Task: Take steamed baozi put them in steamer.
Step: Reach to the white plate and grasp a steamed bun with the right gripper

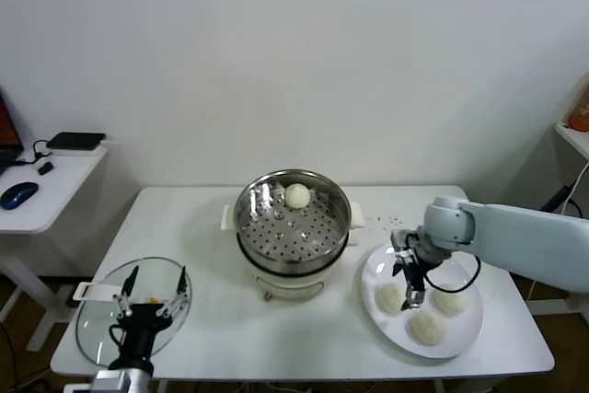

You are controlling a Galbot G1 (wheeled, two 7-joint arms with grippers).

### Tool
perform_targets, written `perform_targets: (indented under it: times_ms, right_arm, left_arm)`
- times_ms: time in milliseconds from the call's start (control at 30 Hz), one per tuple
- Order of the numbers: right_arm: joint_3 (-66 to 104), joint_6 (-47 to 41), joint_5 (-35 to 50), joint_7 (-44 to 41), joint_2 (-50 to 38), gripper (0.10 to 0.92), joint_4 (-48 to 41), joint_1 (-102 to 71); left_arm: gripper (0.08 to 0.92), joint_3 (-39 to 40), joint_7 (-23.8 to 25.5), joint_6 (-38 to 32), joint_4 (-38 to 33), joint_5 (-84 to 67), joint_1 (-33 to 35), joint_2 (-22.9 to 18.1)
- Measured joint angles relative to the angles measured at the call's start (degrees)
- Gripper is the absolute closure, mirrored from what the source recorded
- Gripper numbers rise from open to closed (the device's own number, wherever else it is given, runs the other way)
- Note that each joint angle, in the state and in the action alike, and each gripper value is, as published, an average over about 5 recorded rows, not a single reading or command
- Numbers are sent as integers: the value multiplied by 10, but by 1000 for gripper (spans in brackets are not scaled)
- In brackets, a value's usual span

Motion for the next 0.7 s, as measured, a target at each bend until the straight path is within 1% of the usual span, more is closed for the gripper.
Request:
perform_targets:
  times_ms: [600,700]
  right_arm:
    - [11,5,-22,-11,24,203,-28,-29]
    - [13,5,-24,-14,27,232,-32,-31]
  left_arm:
    - [177,0,0,2,4,0,-6,0]
    - [177,-1,0,2,5,0,-6,0]
